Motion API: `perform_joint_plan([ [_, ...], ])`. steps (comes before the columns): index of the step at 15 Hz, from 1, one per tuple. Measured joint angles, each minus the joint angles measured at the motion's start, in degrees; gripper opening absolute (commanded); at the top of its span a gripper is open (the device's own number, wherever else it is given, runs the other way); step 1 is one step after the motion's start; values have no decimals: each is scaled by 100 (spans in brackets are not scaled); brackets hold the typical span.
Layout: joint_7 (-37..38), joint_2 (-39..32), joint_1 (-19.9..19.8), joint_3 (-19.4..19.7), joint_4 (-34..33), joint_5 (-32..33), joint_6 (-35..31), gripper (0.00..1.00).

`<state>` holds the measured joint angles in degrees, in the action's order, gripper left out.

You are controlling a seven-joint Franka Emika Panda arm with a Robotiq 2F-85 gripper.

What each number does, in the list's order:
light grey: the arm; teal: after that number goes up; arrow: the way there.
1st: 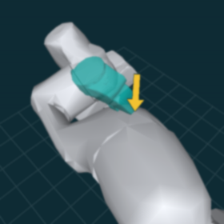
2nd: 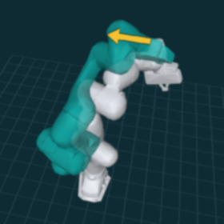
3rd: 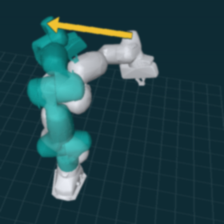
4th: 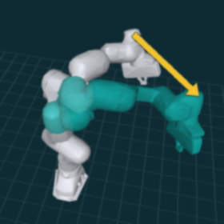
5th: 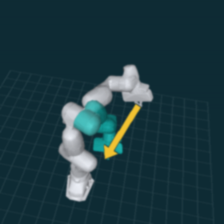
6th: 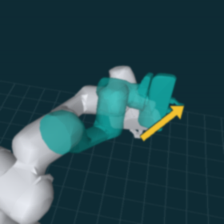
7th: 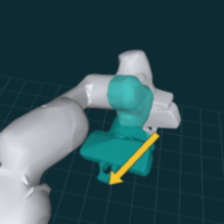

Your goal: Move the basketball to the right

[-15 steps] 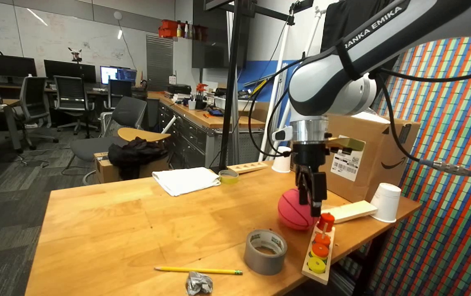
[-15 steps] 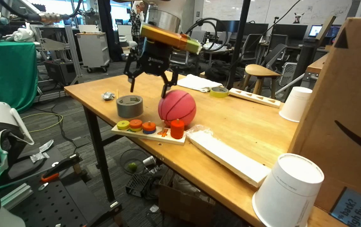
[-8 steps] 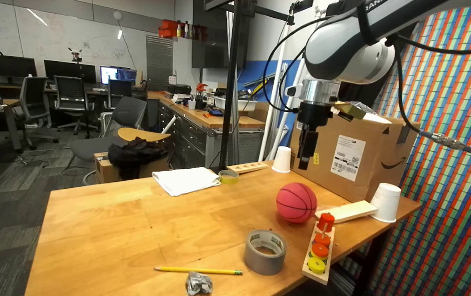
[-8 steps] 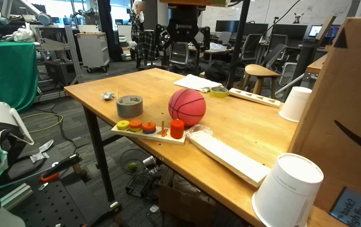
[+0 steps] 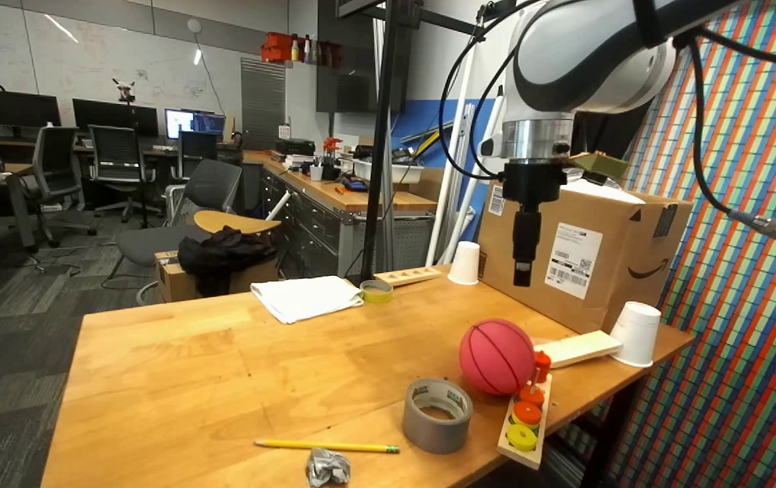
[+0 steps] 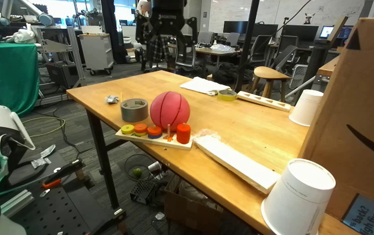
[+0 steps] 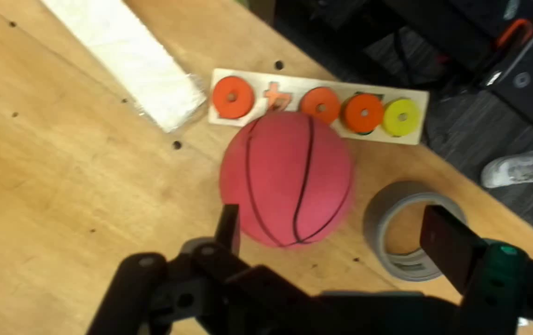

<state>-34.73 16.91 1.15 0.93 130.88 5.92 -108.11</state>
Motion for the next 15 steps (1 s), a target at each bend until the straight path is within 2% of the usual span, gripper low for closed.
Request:
perform_joint_plan([
  [2, 0, 274, 229, -37, 92, -331, 569, 100],
  [5, -15, 611, 516, -58, 285, -744, 985, 100],
  [9, -46, 775, 698, -56, 656, -1043, 931, 100],
  [15, 21, 697, 734, -60, 1201, -1153, 272, 100],
])
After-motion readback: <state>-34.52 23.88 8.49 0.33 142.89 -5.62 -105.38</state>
